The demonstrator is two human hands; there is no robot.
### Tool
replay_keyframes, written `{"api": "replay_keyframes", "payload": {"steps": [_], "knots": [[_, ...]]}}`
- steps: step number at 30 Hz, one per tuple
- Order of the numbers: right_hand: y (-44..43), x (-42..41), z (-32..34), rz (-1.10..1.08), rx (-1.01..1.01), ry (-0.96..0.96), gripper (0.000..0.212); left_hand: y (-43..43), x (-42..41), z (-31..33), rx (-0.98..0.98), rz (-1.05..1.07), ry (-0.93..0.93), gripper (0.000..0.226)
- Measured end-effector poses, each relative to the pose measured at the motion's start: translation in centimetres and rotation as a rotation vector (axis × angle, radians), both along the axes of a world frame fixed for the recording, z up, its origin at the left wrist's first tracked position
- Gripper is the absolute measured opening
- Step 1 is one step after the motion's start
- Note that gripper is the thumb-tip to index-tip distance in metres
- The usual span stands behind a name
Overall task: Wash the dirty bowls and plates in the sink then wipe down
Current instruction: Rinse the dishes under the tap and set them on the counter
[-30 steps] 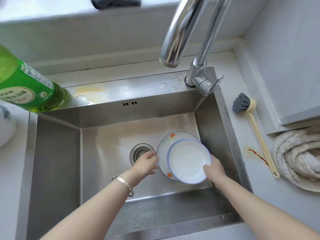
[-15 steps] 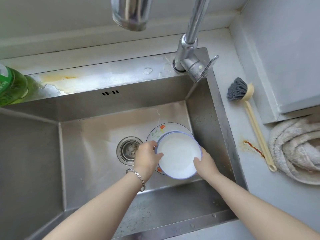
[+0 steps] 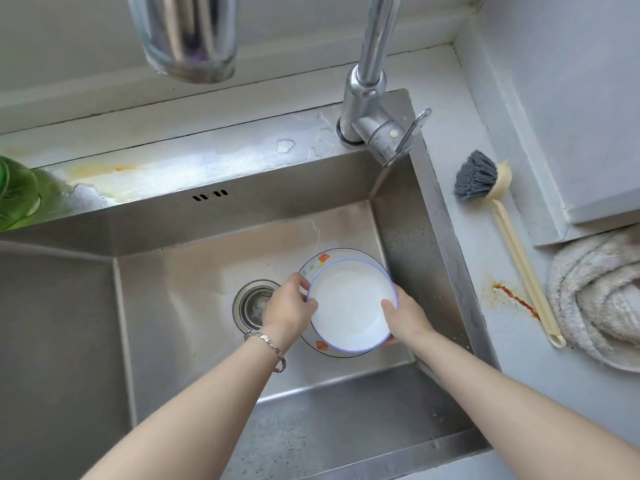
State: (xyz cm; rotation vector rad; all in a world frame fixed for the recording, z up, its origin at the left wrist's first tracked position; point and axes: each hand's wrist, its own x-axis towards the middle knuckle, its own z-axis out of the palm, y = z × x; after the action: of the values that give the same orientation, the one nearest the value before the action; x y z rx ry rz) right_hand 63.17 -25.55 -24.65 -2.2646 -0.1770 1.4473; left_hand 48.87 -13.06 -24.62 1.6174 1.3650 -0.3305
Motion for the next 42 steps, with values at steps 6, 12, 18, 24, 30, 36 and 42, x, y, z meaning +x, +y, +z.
{"api": "replay_keyframes", "payload": {"steps": [6, 12, 18, 24, 30, 36, 42], "knots": [[-0.6, -1.1, 0.7, 0.099, -0.008, -0.12, 0.048, -0.2, -0.8, 0.8, -0.015, -0.008, -0.063, 0.017], [0.6, -2.4, 6.5, 0.218, 0.181, -0.234, 0.05, 0.2, -3.7, 5.9, 0.055, 0.135, -0.175, 0.02], [3.7, -5.7, 14.4, 0.378, 0.559, -0.409, 0.066, 1.7, -9.3, 15.2, 0.207, 0.293, -0.365, 0.026], [7.3, -10.8, 19.5, 0.445, 0.993, -0.599, 0.056, 3.7, -15.8, 21.5, 0.366, 0.342, -0.595, 0.041], [10.3, -15.0, 23.3, 0.465, 1.228, -0.799, 0.051, 5.6, -21.0, 26.0, 0.501, 0.331, -0.765, 0.053], [11.8, -17.9, 27.0, 0.522, 1.377, -0.969, 0.043, 6.3, -24.7, 29.4, 0.605, 0.314, -0.902, 0.046], [12.2, -20.0, 29.3, 0.578, 1.513, -1.068, 0.054, 6.4, -27.2, 30.8, 0.712, 0.269, -1.001, 0.048]]}}
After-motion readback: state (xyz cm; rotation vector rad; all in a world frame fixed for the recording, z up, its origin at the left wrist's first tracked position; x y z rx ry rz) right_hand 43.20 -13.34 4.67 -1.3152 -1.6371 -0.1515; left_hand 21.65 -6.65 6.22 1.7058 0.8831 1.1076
